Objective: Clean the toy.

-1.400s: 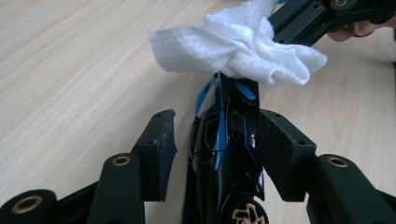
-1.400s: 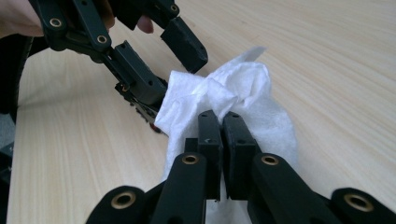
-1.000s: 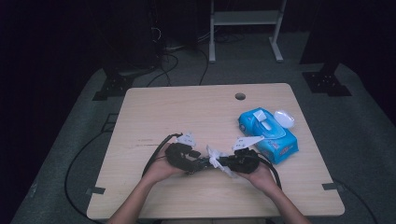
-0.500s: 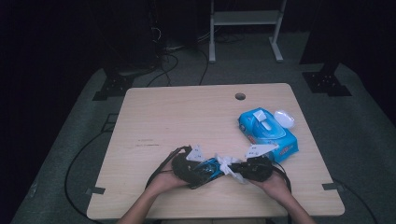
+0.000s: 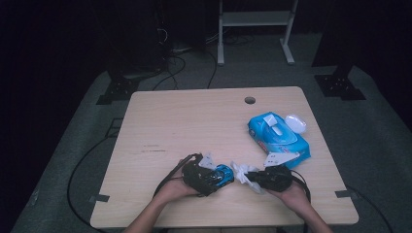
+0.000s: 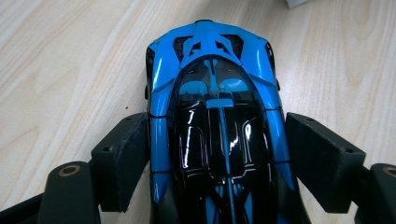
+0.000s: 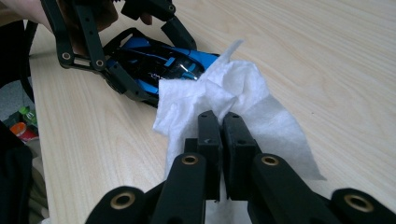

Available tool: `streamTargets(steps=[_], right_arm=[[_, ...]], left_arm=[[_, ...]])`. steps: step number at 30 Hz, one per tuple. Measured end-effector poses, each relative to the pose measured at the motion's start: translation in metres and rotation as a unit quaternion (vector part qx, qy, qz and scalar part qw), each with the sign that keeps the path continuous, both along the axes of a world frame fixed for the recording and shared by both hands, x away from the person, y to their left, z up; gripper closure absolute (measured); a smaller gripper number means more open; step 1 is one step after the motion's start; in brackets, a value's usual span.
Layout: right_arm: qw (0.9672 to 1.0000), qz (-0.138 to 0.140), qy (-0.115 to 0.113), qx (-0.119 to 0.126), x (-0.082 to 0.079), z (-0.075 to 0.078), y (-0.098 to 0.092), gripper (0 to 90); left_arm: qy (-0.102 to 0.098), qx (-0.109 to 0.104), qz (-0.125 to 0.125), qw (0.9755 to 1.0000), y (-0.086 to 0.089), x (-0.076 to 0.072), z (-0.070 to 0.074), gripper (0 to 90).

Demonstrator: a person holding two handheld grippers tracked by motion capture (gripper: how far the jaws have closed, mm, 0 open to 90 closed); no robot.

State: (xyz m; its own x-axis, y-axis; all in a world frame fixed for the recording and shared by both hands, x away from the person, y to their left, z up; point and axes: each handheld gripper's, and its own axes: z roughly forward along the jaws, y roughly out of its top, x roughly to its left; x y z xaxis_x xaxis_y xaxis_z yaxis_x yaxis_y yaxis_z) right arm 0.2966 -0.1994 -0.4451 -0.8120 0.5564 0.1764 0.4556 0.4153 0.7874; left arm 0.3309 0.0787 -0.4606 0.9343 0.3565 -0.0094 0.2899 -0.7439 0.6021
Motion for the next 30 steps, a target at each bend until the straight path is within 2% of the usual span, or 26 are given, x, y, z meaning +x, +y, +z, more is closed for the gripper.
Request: streamTargets(steps=[4, 6, 13, 19, 21, 23, 30], right_arm=[[1.0, -0.002, 0.0, 0.0, -0.0005, -0.0008, -0.0025, 86.0], [1.0, -0.001, 0.001, 0.0, -0.0011, -0.0016, -0.0024, 86.0], [1.0, -0.003, -0.003, 0.002, -0.0014, -0.0012, -0.0029, 86.0], [0.9999, -0.009, -0.004, 0.007, -0.0012, 0.0002, -0.0055, 86.0], [0.9999, -0.01, -0.003, 0.007, -0.0009, -0.0001, -0.0058, 86.0], [0.9999, -0.011, -0.003, 0.008, -0.0008, -0.0002, -0.0059, 86.0], [0.9999, -0.012, -0.004, 0.008, -0.0005, -0.0002, -0.0058, 86.0]], left_arm=[[0.005, 0.006, -0.001, 1.0, -0.0019, 0.0011, -0.003, 22.3], [-0.001, 0.013, -0.003, 0.9999, -0.0039, 0.0003, -0.0049, 21.2], [-0.005, 0.027, -0.003, 0.9996, -0.0071, -0.0008, -0.0018, 25.4], [0.004, 0.021, -0.003, 0.9998, -0.0045, 0.0014, -0.001, 25.6], [0.002, 0.007, 0.0, 1.0, -0.0025, 0.0018, 0.0021, 27.9], [-0.004, 0.023, 0.0, 0.9997, -0.0036, 0.0021, 0.0018, 28.0], [-0.005, 0.02, -0.004, 0.9998, -0.0011, 0.0028, 0.002, 28.2]])
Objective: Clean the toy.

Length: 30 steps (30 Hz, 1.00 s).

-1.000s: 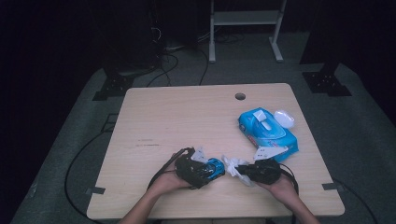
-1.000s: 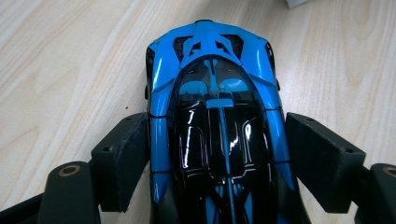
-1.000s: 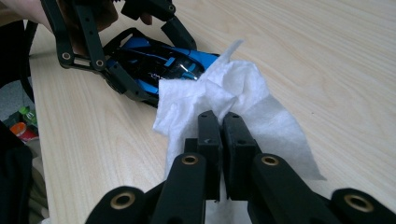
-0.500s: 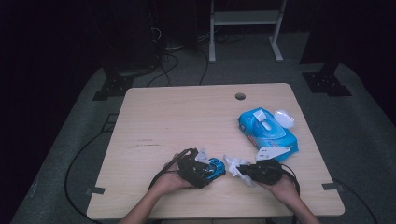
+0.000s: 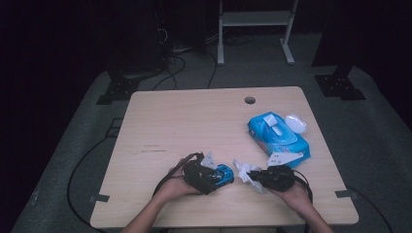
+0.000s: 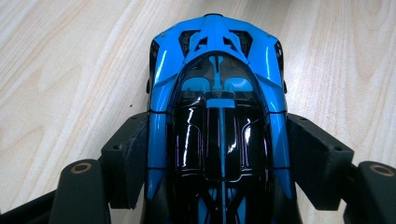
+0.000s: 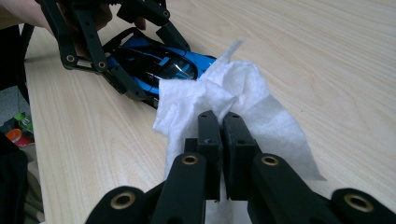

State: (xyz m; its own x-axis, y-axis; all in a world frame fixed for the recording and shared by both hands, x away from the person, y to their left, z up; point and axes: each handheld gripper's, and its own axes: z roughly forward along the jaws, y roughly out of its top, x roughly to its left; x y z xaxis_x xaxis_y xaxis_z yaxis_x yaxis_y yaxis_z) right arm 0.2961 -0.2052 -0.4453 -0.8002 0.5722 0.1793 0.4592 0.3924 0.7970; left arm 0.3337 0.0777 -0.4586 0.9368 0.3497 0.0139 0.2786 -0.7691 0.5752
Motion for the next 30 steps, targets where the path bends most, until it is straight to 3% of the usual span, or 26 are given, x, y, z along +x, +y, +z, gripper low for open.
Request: streamTargets(steps=[5, 8, 17, 21, 23, 25, 29, 30], right_arm=[[1.0, -0.001, -0.002, 0.001, 0.0, 0.001, 0.0, 86.0], [1.0, -0.004, -0.003, 0.003, 0.001, 0.002, -0.002, 86.0], [0.9997, -0.021, -0.007, 0.009, 0.004, 0.005, -0.011, 86.0], [0.9994, -0.033, -0.01, 0.007, 0.007, 0.003, -0.019, 86.0], [0.9992, -0.037, -0.009, 0.005, 0.008, 0.001, -0.022, 86.0], [0.999, -0.043, -0.009, 0.003, 0.01, -0.001, -0.024, 85.9], [0.9986, -0.05, -0.012, -0.015, 0.014, -0.005, -0.025, 85.1], [0.9983, -0.051, -0.013, -0.024, 0.014, -0.006, -0.024, 85.1]], left_arm=[[0.0, -0.011, 0.008, 0.9999, 0.004, 0.004, 0.003, 28.3], [-0.013, -0.009, 0.015, 0.9998, 0.004, 0.008, 0.01, 28.3], [-0.026, -0.01, 0.034, 0.999, -0.004, 0.039, 0.024, 28.2], [-0.018, -0.024, 0.053, 0.9981, -0.002, 0.055, 0.02, 28.2], [-0.02, -0.019, 0.059, 0.9979, -0.002, 0.06, 0.015, 28.2], [-0.01, -0.017, 0.066, 0.9976, -0.001, 0.064, 0.009, 28.2], [-0.009, -0.002, 0.065, 0.9979, -0.002, 0.066, 0.0, 28.1], [-0.009, -0.009, 0.066, 0.9978, -0.001, 0.065, -0.001, 28.0]])
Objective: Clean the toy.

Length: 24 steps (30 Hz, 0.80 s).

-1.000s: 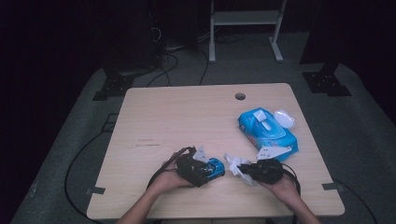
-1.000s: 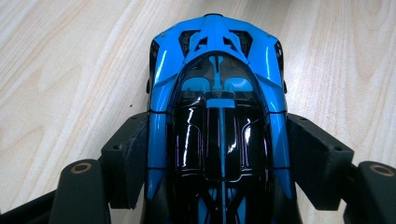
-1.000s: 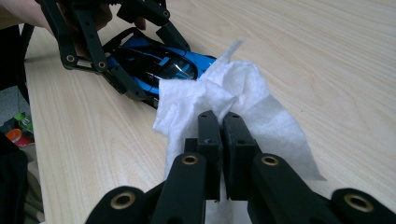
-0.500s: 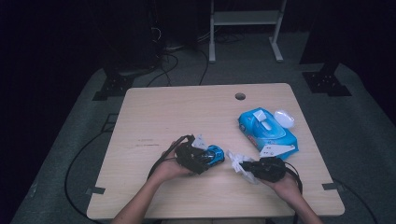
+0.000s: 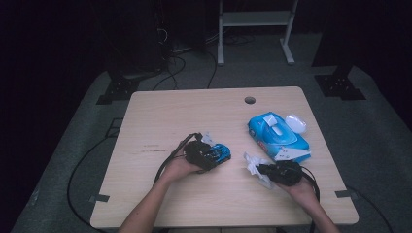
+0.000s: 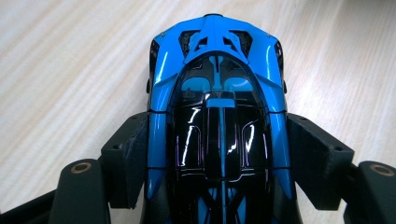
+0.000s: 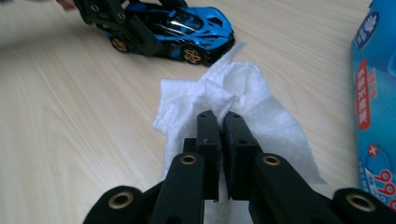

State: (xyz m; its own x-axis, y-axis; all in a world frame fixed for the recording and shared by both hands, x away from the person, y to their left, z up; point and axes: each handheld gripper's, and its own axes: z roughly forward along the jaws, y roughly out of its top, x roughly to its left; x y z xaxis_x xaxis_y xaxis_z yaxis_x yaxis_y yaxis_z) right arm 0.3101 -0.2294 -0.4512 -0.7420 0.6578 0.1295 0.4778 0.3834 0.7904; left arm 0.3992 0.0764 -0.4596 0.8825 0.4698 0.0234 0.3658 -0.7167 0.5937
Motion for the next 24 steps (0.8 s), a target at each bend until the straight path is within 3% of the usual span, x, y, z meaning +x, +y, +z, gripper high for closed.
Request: streamTargets(steps=[3, 4, 12, 15, 20, 24], right_arm=[[0.9997, -0.001, 0.0, -0.024, 0.001, -0.005, -0.001, 80.7], [0.9997, -0.001, 0.001, -0.026, 0.001, -0.005, -0.002, 75.2], [0.9993, -0.005, 0.007, -0.036, -0.01, -0.004, -0.016, 64.7], [0.9996, -0.009, 0.001, -0.027, -0.015, -0.001, -0.025, 54.3], [0.9999, -0.012, 0.0, 0.005, -0.018, 0.003, -0.039, 49.7], [0.9999, -0.013, -0.001, 0.011, -0.019, 0.004, -0.042, 48.2]], left_arm=[[0.002, -0.003, 0.001, 1.0, 0.001, 0.0, -0.001, 27.9], [0.002, -0.004, 0.0, 1.0, 0.001, 0.001, -0.001, 27.8], [-0.01, -0.005, 0.003, 0.9999, 0.005, -0.003, -0.001, 26.2], [-0.014, -0.019, 0.006, 0.9997, 0.008, -0.004, 0.002, 23.2], [-0.015, -0.028, 0.006, 0.9995, 0.011, -0.004, 0.008, 19.2], [-0.022, -0.039, 0.005, 0.999, 0.016, -0.009, 0.013, 18.5]])
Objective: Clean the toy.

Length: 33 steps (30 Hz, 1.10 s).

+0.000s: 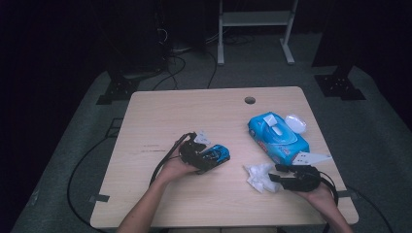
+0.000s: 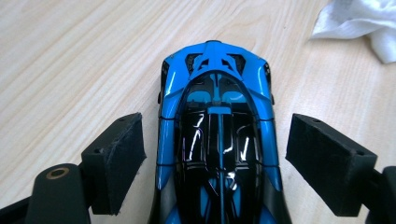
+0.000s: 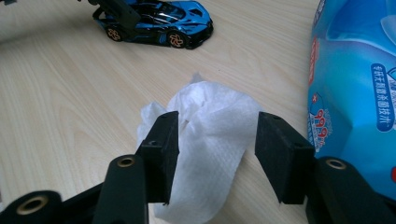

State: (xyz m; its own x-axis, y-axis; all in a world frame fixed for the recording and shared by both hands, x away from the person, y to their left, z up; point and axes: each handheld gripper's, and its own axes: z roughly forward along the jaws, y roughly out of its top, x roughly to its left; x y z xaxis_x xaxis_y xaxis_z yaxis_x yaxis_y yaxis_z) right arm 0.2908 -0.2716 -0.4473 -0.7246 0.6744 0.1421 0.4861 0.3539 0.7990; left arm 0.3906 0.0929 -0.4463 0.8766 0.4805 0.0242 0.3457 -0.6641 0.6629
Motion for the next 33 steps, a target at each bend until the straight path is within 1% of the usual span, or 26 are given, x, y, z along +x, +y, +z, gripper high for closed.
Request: streamTargets(steps=[2, 5, 6, 8, 10, 11, 12, 14, 17, 19, 22, 24, 26, 30, 33], right_arm=[[1.0, 0.002, -0.002, 0.002, -0.001, 0.001, 0.0, 47.7], [1.0, 0.003, -0.006, 0.005, -0.003, 0.002, 0.0, 46.7], [1.0, 0.003, -0.005, 0.005, -0.004, 0.002, -0.001, 46.2], [1.0, 0.001, -0.004, 0.008, -0.004, 0.002, -0.002, 45.1], [0.9999, 0.001, -0.005, 0.009, -0.005, 0.002, -0.003, 44.4], [0.9999, -0.001, -0.005, 0.011, -0.005, 0.001, -0.003, 43.8], [0.9999, -0.002, -0.003, 0.013, -0.005, 0.001, -0.004, 43.2], [0.9999, -0.004, -0.005, 0.014, -0.005, 0.001, -0.005, 41.7], [0.9998, -0.009, -0.005, 0.019, -0.005, 0.001, -0.007, 41.4], [0.9997, -0.011, -0.005, 0.021, -0.005, 0.0, -0.007, 40.7], [0.9997, -0.012, -0.006, 0.021, -0.006, 0.0, -0.008, 39.7], [0.9996, -0.013, -0.006, 0.024, -0.006, 0.0, -0.009, 39.2], [0.9996, -0.014, -0.007, 0.023, -0.005, -0.001, -0.01, 39.0], [0.9996, -0.016, -0.004, 0.023, -0.006, -0.002, -0.011, 38.6], [0.9996, -0.015, -0.005, 0.023, -0.007, -0.002, -0.011, 38.3]], left_arm=[[-0.003, -0.011, 0.003, 0.9999, 0.005, -0.004, 0.003, 18.5], [-0.008, -0.015, 0.002, 0.9998, 0.01, -0.009, 0.006, 18.5], [-0.013, -0.02, 0.003, 0.9997, 0.013, -0.011, 0.008, 18.5], [-0.012, -0.032, 0.004, 0.9994, 0.019, -0.014, 0.01, 18.5], [-0.013, -0.04, 0.006, 0.9991, 0.025, -0.017, 0.012, 18.8], [-0.011, -0.04, 0.005, 0.9991, 0.027, -0.018, 0.013, 18.9], [-0.009, -0.046, 0.006, 0.9989, 0.03, -0.02, 0.013, 18.9], [-0.013, -0.046, 0.007, 0.9989, 0.035, -0.023, 0.015, 18.8], [-0.014, -0.057, 0.011, 0.9982, 0.042, -0.027, 0.018, 18.4], [-0.02, -0.057, 0.013, 0.9981, 0.046, -0.03, 0.02, 17.7], [-0.021, -0.067, 0.012, 0.9975, 0.051, -0.034, 0.02, 17.7], [-0.021, -0.067, 0.01, 0.9975, 0.054, -0.037, 0.02, 17.6], [-0.019, -0.069, 0.011, 0.9974, 0.057, -0.039, 0.019, 16.9], [-0.018, -0.073, 0.016, 0.997, 0.062, -0.042, 0.017, 16.8], [-0.019, -0.08, 0.02, 0.9964, 0.065, -0.045, 0.017, 16.7]])
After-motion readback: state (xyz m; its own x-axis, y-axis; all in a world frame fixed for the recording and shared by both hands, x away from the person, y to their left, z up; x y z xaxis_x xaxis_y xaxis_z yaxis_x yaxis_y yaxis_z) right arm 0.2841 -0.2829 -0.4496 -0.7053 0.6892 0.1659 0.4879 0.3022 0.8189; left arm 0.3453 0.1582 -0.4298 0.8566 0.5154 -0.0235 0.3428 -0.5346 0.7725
